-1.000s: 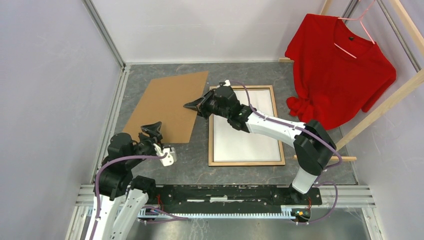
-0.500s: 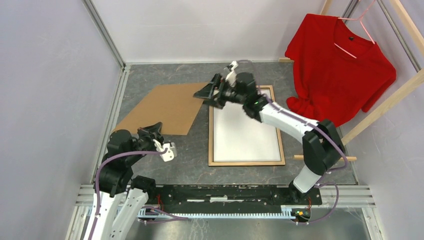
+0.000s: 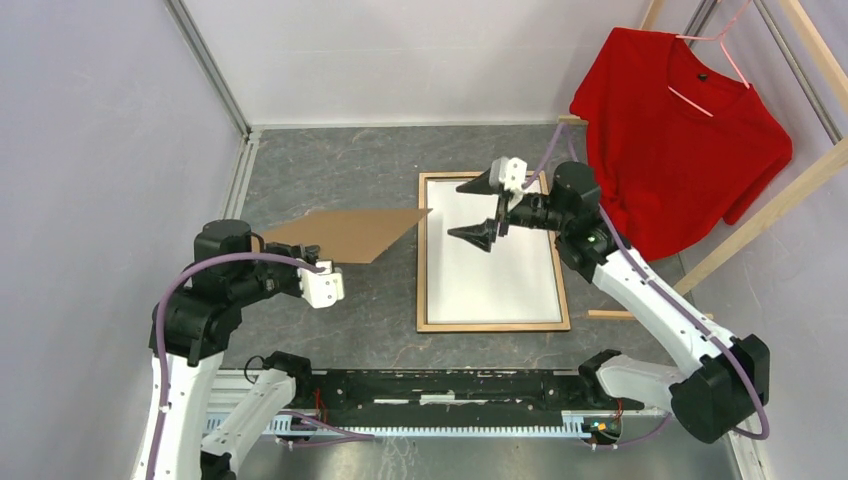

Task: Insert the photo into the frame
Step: Turn over the photo frame item at the center of the board.

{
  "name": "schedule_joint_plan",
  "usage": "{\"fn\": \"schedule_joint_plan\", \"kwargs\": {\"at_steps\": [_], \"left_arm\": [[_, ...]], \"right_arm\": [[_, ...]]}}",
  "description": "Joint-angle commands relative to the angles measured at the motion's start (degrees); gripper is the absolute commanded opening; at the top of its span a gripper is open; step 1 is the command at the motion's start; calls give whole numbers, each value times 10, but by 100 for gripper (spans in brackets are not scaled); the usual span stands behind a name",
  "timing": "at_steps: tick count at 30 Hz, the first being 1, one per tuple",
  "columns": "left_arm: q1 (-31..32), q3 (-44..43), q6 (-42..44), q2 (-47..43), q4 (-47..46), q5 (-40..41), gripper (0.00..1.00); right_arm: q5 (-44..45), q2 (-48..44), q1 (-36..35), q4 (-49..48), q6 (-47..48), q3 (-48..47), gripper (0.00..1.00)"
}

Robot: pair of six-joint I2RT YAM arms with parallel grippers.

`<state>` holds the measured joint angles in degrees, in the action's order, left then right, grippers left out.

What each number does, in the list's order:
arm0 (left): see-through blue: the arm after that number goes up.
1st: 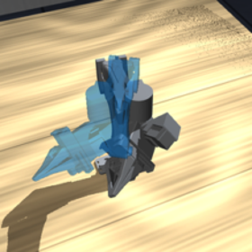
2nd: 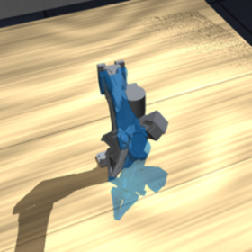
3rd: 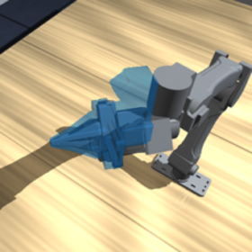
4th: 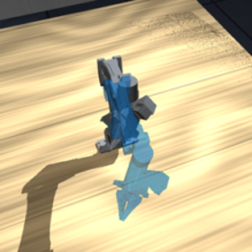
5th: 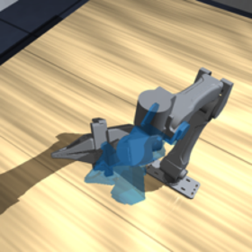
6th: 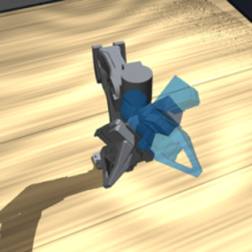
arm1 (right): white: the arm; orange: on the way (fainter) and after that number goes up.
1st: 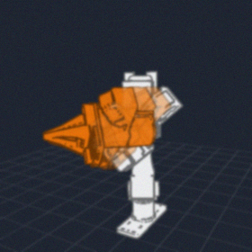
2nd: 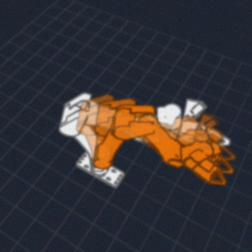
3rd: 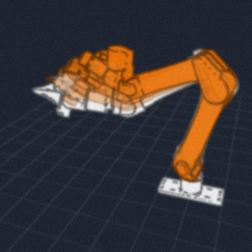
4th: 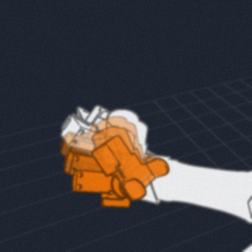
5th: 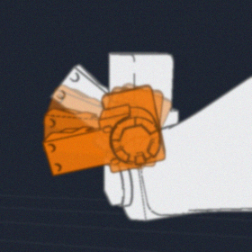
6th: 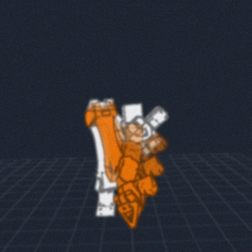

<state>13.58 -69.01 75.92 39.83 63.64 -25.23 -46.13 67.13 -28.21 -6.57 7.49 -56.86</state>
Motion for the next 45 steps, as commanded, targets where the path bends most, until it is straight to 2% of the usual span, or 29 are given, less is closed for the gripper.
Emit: {"fn": "schedule_joint_plan", "kwargs": {"at_steps": [1,4,8,12,14,19,28,30,31,32,33,34,35,36,39,41,45], "left_arm": [[0,-60,25,24,48,-56,2],[0,-85,24,44,79,-66,2],[0,-106,48,64,113,-76,2],[0,-112,49,71,115,-83,2],[0,-112,52,74,116,-86,2],[0,-108,59,70,116,-87,2],[0,-104,62,67,107,-84,2],[0,-102,51,66,92,-83,2],[0,-97,38,63,78,-81,6],[0,-90,17,58,56,-77,28],[0,-80,-12,50,24,-73,54],[0,-73,-38,43,-7,-68,75],[0,-57,-68,35,-48,-60,90],[0,-45,-106,30,-93,-45,98],[0,-36,-204,38,-200,23,100],[0,-55,-250,58,-228,51,100],[0,-102,-338,94,-278,102,100]], "right_arm": [[-66,15,-39,-16,180,32,87],[-27,36,-87,12,225,21,88],[-20,63,-132,12,236,6,87],[-16,76,-170,-29,216,13,86],[25,84,-184,-70,196,21,83],[100,119,-197,-131,172,19,69],[108,159,-212,-163,181,6,44],[114,158,-213,-167,181,3,33],[119,155,-213,-171,178,1,26],[126,152,-213,-178,173,1,15],[138,149,-213,-187,158,0,7],[145,147,-212,-198,145,-1,0],[155,145,-211,-207,130,-3,0],[164,145,-209,-218,111,-4,0],[185,156,-202,-234,44,-21,0],[190,169,-187,-237,-11,-38,0],[182,209,-131,-246,-183,-90,0]]}}
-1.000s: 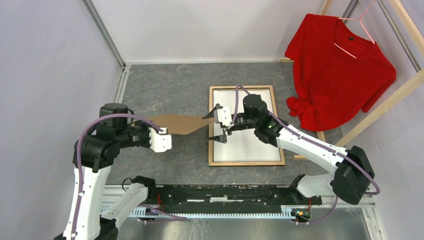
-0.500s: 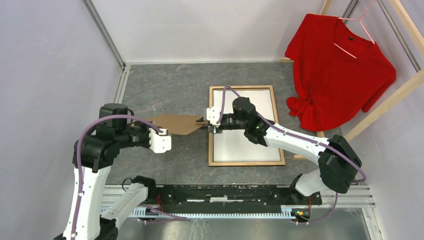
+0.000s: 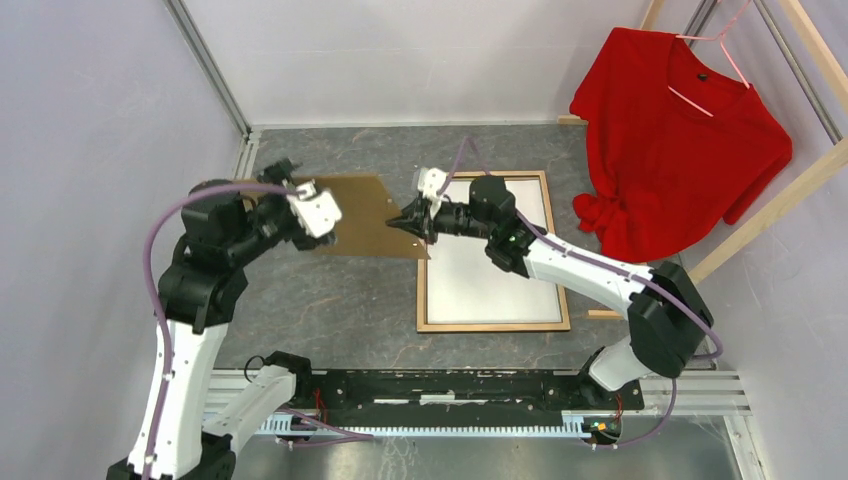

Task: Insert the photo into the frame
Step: Turn over the photo frame item at the center of the board.

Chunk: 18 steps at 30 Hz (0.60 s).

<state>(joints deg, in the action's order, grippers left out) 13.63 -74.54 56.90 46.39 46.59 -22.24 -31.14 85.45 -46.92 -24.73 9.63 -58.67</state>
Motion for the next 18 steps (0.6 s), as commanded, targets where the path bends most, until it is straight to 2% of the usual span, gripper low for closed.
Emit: {"fn": "schedule_joint_plan", "kwargs": {"at_steps": [1,8,13,18], "left_arm": [[0,-55,-171,34,-118,82,100],[0,-49,-222,52,-117,113,100],[0,-14,-245,59,-124,113,100],[0,39,-282,91,-130,93,100]], "right_arm": [[22,35,73,-79,-254,-81,0],[23,37,185,-93,-470,-95,0],[42,-5,255,-68,-525,-61,0],[1,-47,356,-85,-646,-9,0]]}}
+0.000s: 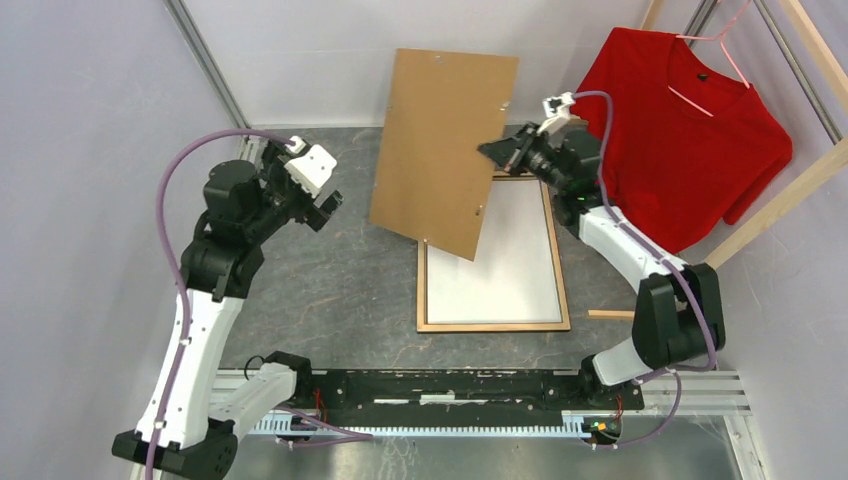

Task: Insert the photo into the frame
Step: Turn over the photo frame item at the center of the board.

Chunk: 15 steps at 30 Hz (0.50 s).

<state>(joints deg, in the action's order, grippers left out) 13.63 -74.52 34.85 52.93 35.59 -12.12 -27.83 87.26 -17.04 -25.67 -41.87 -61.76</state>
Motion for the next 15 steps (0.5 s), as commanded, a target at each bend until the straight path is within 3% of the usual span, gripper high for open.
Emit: {"fn": "schedule_joint_plan", "kwargs": {"at_steps": [1,6,12,15], "left_arm": [[0,57,-71,35,-27,-16,100],[0,135,-114,111,-100,-47,100],[4,156,-222,249,-199,-145,100],[32,158,-277,304,-240,-145,100]], "right_arm": [[-44,-76,80,-80,-161,37,0],[-99,-120,157,-102,-242,81,0],[-82,-209,241,13,-184,85,0],[-80,-234,272,14,-191,90,0]]}}
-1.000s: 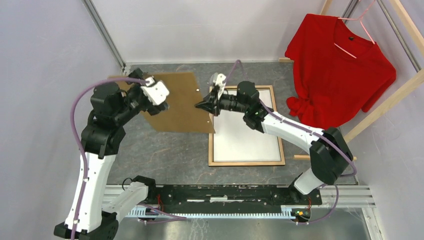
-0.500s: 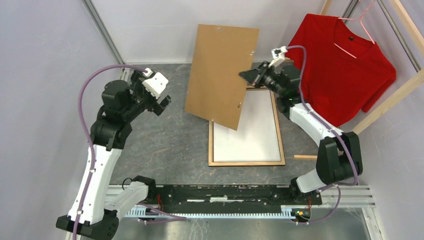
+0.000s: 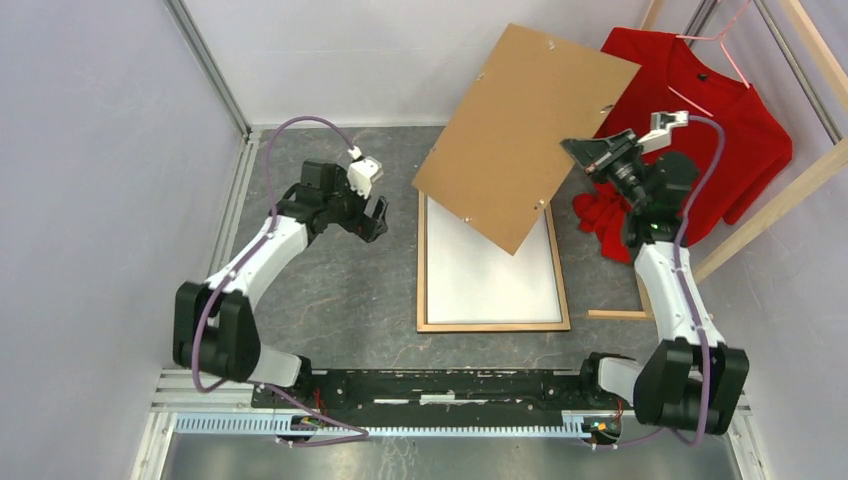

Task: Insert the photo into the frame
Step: Turn over the photo frame item at the center of the board, then move the photo frame to the center of the board.

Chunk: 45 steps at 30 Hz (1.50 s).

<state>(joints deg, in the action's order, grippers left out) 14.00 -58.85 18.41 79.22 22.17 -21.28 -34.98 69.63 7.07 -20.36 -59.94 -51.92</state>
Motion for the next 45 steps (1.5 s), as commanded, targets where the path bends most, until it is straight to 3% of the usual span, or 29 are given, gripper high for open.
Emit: {"fn": "schedule_joint_plan", "kwargs": {"at_steps": [1,6,15,35,45], "left_arm": [[44,2,-129,56,-117,-44,100],[111,-10,-177,133,-157,2,100],[114,-43,-224,258,-194,38,86],[118,-21,-221,285,-213,86,44],[98,4,-188,236,-188,172,36]], "right_arm": [[-13,-59,37,-39,-11,-9,0],[-32,-71,47,-39,-20,8,0],[-32,-94,73,41,27,-17,0],[-21,-93,86,18,13,4,0],[-25,-90,83,-17,-12,33,0]]}}
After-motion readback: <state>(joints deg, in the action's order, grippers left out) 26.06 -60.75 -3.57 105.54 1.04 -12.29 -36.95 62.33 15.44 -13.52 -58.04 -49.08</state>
